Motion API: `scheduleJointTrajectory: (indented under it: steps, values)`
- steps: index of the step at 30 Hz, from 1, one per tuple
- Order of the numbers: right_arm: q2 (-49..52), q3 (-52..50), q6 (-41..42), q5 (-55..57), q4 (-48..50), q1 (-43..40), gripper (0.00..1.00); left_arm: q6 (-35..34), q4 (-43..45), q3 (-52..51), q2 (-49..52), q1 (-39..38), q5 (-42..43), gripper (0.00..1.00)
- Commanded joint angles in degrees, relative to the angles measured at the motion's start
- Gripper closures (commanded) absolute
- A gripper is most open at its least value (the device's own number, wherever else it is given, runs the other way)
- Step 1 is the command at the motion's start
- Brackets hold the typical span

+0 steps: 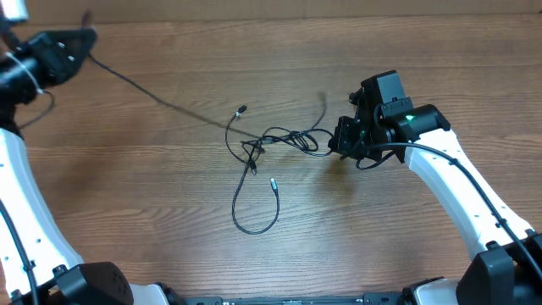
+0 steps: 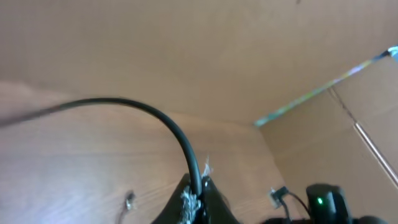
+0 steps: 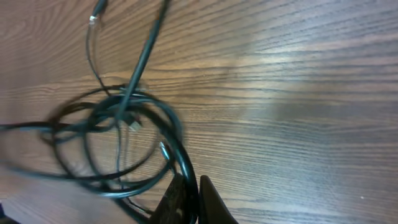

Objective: Untangle cables

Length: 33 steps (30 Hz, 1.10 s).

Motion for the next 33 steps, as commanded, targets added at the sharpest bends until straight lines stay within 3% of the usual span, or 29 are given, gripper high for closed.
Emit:
scheduleJointTrajectory:
  steps: [1,4,8,10,11,18,21,33]
  values:
    - [-0.6,1.3,-3.9,-5.7,1.6,0.0,0.96,7.3,-6.1,1.3,-1.2,-3.8,-5.6,0.96]
    - [-0.6,1.3,-8.7,-13.7,3.5,0.0,0.96,12.6,-13.9,1.2,-1.2,-7.7,-13.8,0.94]
    - [-0.6,1.3,-10.8,-20.5,6.2,0.0,0.96,13.6,-20.9,1.2,-1.2,-12.7,-27.0,0.36]
    - [-0.6,1.3,-13.0,-24.7,7.7,0.0,0.96,13.6,-22.3,1.2,-1.2,-14.5,-29.8,0.17]
    - [-0.6,1.3,-13.0,-26.0,8.2,0.0,0.96,13.6,-22.7,1.2,-1.2,-15.2,-30.3,0.12]
    - [-0.6,1.3,-13.0,-34.1,13.6,0.0,0.96,13.6,-22.8,0.7,-0.5,-21.2,-30.4,0.11]
    - [-0.6,1.3,-12.9,-37.9,16.8,0.0,0.96,13.6,-22.8,-0.6,0.3,-25.4,-30.3,0.16]
    - [-0.6,1.3,-9.7,-39.3,22.2,-0.1,0.96,17.1,-22.6,-5.2,6.9,-38.1,-30.3,0.18]
